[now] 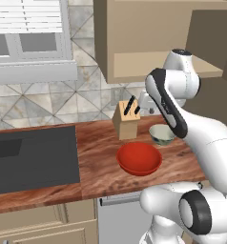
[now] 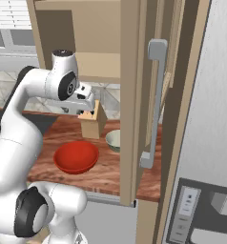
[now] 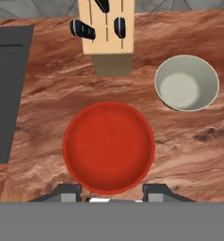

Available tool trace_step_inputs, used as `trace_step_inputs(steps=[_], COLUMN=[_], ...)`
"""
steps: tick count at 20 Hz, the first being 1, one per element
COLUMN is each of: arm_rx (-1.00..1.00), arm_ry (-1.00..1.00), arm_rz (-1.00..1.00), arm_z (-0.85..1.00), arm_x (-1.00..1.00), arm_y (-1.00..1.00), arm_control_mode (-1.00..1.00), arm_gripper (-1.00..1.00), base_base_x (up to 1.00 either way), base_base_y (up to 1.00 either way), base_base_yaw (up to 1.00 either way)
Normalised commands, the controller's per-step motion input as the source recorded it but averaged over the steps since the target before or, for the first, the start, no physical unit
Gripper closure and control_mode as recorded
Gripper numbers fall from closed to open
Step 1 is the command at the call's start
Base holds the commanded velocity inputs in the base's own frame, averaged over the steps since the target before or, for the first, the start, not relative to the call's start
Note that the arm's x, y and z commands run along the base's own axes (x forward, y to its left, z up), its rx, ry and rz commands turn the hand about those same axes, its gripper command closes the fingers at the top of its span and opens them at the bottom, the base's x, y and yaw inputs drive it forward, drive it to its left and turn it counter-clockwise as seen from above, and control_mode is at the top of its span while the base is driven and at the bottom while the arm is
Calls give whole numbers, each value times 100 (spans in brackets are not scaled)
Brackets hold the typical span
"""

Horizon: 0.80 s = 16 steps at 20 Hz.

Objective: Pick up the bowls on the counter and stack them on top of one another in the open cabinet. Place the smaller bowl on top of the larger bowl.

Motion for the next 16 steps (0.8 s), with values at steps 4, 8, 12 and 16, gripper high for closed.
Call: trace_step_inputs(steps=[4, 8, 12, 16], arm_rx=[-2, -3, 0, -2], arm_ry=[9, 0, 0, 0], arm_rz=[0, -3, -18, -21], arm_z=[-19, -55, -90, -80], arm_x=[2, -82, -68, -11], arm_y=[-5, -49, -61, -59], arm_control_mode=[-100, -100, -100, -100], arm_gripper=[-100, -100, -100, -100], base_base_x=[0, 0, 0, 0], base_base_y=[0, 0, 0, 0], base_base_yaw=[0, 0, 0, 0])
